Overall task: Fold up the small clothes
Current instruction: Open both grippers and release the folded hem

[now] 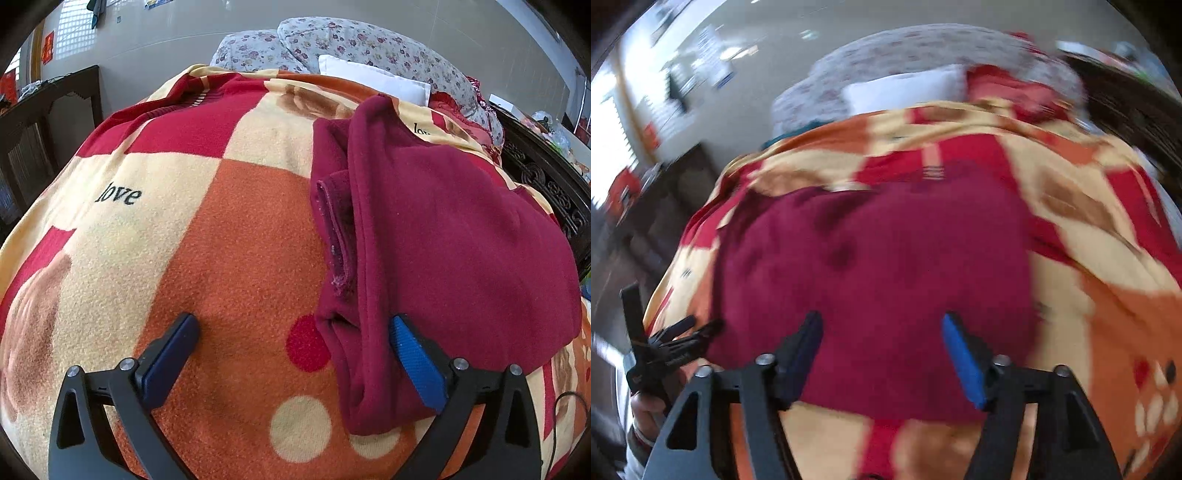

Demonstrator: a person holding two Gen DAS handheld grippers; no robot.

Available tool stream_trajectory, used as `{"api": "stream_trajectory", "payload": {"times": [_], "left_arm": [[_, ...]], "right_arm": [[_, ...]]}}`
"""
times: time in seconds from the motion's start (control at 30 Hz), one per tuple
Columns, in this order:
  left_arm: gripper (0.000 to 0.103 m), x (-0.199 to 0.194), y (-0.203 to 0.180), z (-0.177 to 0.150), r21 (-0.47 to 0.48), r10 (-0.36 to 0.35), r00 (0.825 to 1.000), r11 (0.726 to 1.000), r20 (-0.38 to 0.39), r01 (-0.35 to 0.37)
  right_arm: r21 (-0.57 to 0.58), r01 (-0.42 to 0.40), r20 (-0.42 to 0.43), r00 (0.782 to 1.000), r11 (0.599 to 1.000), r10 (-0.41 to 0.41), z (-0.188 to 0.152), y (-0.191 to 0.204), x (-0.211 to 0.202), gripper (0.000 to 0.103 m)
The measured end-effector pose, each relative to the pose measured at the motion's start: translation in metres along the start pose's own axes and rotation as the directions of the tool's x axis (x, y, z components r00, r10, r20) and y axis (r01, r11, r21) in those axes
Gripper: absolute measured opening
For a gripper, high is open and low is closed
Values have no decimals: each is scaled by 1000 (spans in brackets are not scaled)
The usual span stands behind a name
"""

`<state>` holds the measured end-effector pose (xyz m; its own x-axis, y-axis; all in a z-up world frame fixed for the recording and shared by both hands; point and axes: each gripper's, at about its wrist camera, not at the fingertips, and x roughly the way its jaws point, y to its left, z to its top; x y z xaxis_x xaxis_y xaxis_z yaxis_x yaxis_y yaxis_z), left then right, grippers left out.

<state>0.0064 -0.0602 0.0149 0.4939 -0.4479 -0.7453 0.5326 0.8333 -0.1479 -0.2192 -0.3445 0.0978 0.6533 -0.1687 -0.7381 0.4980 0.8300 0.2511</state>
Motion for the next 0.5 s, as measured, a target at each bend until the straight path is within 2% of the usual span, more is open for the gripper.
{"api": "stream_trajectory", "payload": {"times": [0.13, 0.3, 0.37, 0.5], "left_arm": [[103, 0, 3, 1, -7, -13, 1000, 1000, 0, 13], [103, -1, 3, -1, -6, -27, 1000, 1000, -1, 27], [103, -1, 2, -1, -7, -34, 999, 999, -3, 34], [103, -2, 0, -2, -10, -53, 999, 999, -8, 53]], "right_arm": [[53, 65, -39, 997, 996, -63, -9, -42, -11, 80], [32, 120, -105, 988, 992, -116, -10, -80, -32, 84], [76, 82, -119, 990, 994, -73, -11, -95, -35, 90], [158, -32, -102, 994, 987, 49, -19, -105, -21, 91]]}}
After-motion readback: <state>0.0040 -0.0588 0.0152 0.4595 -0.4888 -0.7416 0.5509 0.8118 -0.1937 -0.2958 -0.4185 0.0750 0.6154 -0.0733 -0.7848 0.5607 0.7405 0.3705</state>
